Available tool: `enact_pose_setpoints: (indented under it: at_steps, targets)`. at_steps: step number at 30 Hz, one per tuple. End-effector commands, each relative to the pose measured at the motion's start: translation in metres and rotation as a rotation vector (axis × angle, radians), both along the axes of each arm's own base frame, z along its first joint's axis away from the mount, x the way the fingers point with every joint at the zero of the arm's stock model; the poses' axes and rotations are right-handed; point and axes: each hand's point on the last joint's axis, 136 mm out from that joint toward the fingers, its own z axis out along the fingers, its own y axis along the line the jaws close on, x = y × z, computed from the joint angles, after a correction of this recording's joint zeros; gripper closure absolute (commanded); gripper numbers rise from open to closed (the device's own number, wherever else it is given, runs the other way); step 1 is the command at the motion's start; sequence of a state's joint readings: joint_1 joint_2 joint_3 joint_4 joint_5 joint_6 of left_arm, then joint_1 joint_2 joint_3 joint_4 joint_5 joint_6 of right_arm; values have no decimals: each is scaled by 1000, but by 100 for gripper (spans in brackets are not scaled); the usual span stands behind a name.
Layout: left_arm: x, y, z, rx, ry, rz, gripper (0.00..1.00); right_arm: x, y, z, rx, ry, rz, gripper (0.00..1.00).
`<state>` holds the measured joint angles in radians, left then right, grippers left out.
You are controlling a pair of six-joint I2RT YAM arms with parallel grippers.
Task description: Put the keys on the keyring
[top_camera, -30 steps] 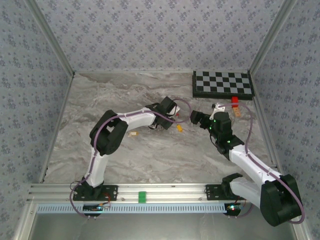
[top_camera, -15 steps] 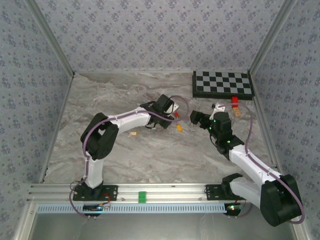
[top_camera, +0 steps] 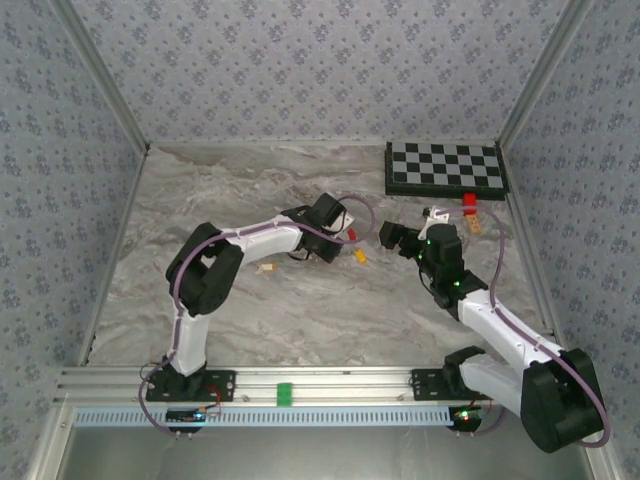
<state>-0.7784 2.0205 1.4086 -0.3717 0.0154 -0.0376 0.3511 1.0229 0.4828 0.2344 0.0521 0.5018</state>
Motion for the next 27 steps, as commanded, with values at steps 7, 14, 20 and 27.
enact_pose_setpoints:
  at_steps: [7, 14, 20, 27]
  targets:
    - [-4, 4, -12, 12, 46, 5, 78, -2, 2, 2, 9, -4, 4, 0]
    - [-4, 12, -18, 58, 36, 2, 74, -1, 2, 2, 8, -5, 2, 0]
    - [-8, 11, -15, 52, 32, -28, 66, -2, 3, 1, 6, -2, 4, 0]
    - [-5, 17, -22, 136, -17, -40, 65, -1, 3, -1, 4, 1, 6, 0]
